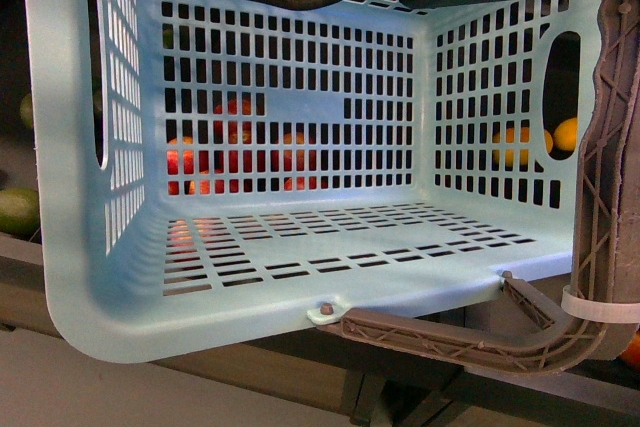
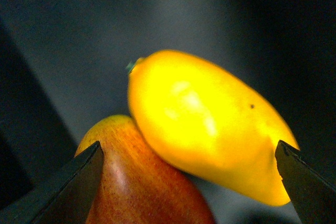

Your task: Pick mango and avocado into basket

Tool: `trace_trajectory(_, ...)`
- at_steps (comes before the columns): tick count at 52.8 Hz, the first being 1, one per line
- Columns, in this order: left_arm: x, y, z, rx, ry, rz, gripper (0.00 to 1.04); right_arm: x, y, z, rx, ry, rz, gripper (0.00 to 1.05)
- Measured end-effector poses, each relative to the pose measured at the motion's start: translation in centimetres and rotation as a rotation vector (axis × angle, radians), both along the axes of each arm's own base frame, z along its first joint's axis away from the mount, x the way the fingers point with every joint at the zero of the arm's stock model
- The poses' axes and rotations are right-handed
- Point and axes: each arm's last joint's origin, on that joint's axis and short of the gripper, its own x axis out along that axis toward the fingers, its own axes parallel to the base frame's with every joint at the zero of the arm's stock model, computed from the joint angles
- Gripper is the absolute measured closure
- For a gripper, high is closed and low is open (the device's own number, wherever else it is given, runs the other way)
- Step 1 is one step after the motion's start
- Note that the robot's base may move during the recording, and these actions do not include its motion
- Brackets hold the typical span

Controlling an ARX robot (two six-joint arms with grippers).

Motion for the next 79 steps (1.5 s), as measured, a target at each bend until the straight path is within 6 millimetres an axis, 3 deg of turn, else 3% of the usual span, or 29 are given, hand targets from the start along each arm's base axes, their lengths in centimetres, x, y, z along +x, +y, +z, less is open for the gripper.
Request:
trace_trajectory(19, 0.0, 0.0, 0.0, 0.000, 0.000, 0.001, 0.91, 0.9, 0.7, -0.7, -0.014, -0.079, -0.010, 0.08)
trace_trajectory(55, 0.0, 0.0, 0.0, 0.001, 0.000, 0.002, 0.91, 1.6, 0.6, -2.9, 0.056, -0.037, -0.156, 0.08)
trace_trajectory(68, 0.0, 0.0, 0.0, 0.001, 0.000, 0.002, 0.91, 1.7, 0.3, -3.0, 0.066, -0.047, -0.221, 0.38)
trace_trajectory(79, 0.0, 0.0, 0.0, 0.001, 0.000, 0.002, 0.91, 1.4, -0.2, -2.8, 0.091, -0.065, -0.287, 0.45)
